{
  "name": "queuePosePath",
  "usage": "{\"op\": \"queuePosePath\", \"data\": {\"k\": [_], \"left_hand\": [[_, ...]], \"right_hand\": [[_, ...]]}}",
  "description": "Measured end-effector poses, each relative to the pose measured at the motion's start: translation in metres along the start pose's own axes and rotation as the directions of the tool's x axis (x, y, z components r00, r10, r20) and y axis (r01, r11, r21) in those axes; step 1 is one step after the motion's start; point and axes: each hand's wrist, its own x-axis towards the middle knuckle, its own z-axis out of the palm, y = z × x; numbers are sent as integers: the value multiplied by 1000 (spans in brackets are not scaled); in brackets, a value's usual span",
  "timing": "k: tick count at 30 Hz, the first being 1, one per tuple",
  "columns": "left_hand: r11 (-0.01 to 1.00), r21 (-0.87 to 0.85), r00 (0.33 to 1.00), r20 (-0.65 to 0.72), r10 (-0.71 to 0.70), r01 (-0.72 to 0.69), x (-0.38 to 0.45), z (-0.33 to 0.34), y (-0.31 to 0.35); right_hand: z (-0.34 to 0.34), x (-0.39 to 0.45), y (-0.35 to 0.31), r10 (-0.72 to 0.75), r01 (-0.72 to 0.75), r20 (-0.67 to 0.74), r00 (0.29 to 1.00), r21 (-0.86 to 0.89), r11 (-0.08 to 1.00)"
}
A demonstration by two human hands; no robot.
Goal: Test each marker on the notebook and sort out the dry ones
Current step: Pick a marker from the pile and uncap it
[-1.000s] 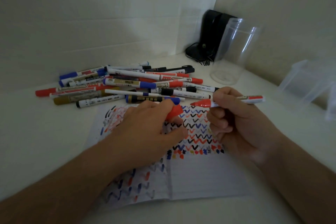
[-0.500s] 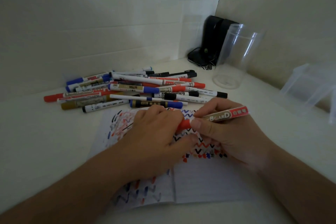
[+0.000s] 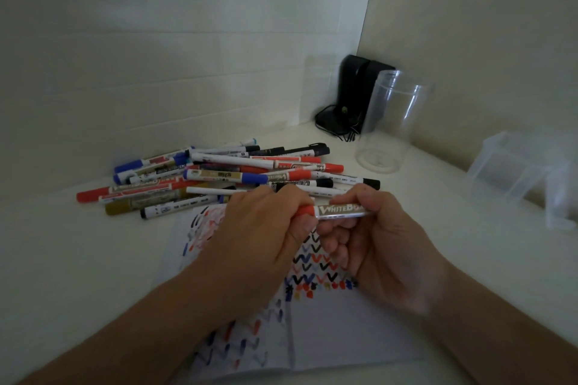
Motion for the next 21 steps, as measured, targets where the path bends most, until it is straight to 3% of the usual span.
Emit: {"op": "queuePosePath", "data": {"k": [8,11,14,17,21], "left_hand": [[988,115,987,-111,115,-102,1,1,5],[992,82,992,-74,99,-93,-1,0,1],[999,-34,1000,1,8,-8,0,-7,-3],[999,-32,1000,-18,10,-10,5,-13,-8],[996,6,994,-67,87,-87,7,-19,-8]], "right_hand": [[-1,-4,0,55,-54,-5,998,69,996],[0,-6,-1,33,-35,28,999,40,999],[-3,-4,-3,-64,67,36,997,-92,993],[-16,-3,-14,-234,216,-43,971,-255,942],[-34,-6,-24,-406,306,-26,914,-612,729]]}}
